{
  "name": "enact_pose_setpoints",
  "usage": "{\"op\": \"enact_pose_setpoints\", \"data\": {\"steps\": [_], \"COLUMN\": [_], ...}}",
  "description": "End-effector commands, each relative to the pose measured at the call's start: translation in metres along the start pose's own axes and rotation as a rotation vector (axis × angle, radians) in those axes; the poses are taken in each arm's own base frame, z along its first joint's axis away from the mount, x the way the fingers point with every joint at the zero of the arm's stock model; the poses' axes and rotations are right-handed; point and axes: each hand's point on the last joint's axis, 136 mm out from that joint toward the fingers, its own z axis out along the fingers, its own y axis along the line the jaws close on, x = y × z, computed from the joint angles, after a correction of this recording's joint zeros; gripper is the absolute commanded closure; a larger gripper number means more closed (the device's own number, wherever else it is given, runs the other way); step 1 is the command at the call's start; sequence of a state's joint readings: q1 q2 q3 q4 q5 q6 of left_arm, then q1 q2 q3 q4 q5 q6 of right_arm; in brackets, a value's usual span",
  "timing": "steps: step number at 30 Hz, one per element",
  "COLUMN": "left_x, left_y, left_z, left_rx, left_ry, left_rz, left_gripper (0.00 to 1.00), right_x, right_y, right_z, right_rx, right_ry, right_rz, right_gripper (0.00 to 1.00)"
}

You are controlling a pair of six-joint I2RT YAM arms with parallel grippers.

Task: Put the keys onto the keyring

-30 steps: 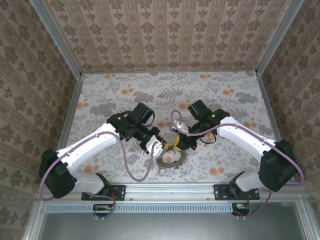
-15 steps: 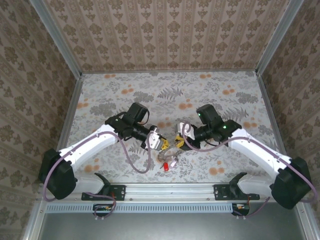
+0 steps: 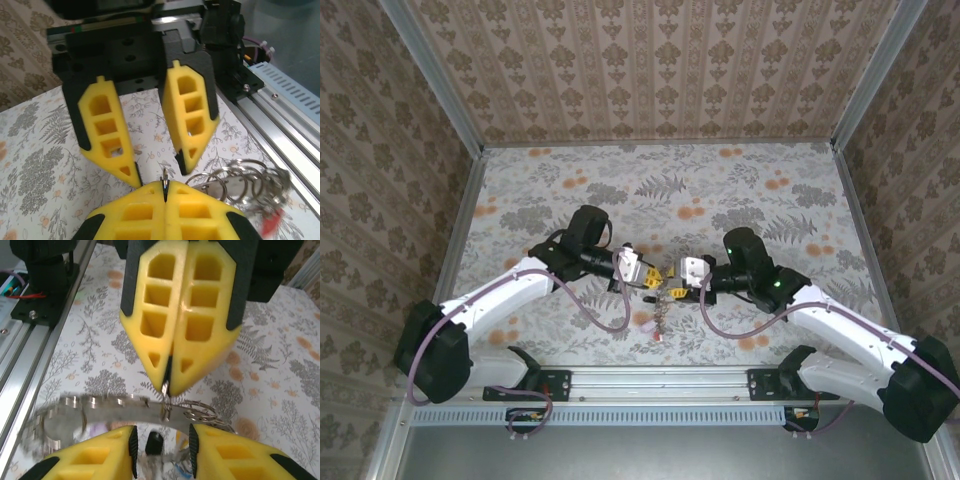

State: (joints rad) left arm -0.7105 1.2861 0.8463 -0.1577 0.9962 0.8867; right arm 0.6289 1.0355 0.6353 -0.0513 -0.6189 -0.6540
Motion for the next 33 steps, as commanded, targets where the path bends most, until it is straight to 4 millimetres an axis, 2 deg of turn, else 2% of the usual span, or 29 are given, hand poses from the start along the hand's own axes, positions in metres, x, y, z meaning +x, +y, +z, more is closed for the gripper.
{"op": "enact_pose_setpoints", "data": {"steps": [1,9,11,13,15,16,18,21,23,26,33], "left_x": [-0.020,-0.020,-0.019,-0.018,-0.018,-0.018,-0.016,-0.010,-0.008,-0.008,-0.005], "left_y": [0.007,0.013,0.013,0.013,0.013,0.013,0.014,0.011,0.007,0.003,0.002], "left_z": [-0.005,-0.004,-0.004,-0.004,-0.004,-0.004,-0.005,-0.009,-0.015,-0.021,-0.018], "left_rx": [-0.023,-0.042,-0.040,-0.042,-0.041,-0.042,-0.048,-0.050,-0.040,-0.036,-0.042], "left_ry": [-0.071,-0.085,-0.083,-0.081,-0.082,-0.079,-0.067,-0.039,-0.037,-0.034,-0.013], "left_rz": [0.003,-0.013,-0.018,-0.021,-0.020,-0.022,-0.032,-0.068,-0.090,-0.105,-0.106], "left_gripper": [1.00,1.00,1.00,1.00,1.00,1.00,1.00,0.85,0.69,0.64,0.62], "right_x": [-0.009,-0.009,-0.011,-0.012,-0.012,-0.012,-0.011,-0.011,-0.011,-0.011,-0.014], "right_y": [-0.009,-0.013,-0.014,-0.014,-0.015,-0.015,-0.016,-0.017,-0.016,-0.015,-0.018], "right_z": [0.004,0.006,0.006,0.006,0.005,0.005,0.005,0.002,0.001,0.000,-0.001], "right_rx": [0.050,0.067,0.068,0.068,0.069,0.071,0.078,0.091,0.097,0.095,0.114], "right_ry": [-0.055,-0.060,-0.064,-0.068,-0.069,-0.068,-0.061,-0.060,-0.063,-0.067,-0.089], "right_rz": [0.008,0.019,0.015,0.015,0.017,0.019,0.019,0.008,-0.003,-0.007,-0.019], "right_gripper": [0.67,0.78,0.84,0.86,0.93,1.00,1.00,1.00,1.00,1.00,1.00]}}
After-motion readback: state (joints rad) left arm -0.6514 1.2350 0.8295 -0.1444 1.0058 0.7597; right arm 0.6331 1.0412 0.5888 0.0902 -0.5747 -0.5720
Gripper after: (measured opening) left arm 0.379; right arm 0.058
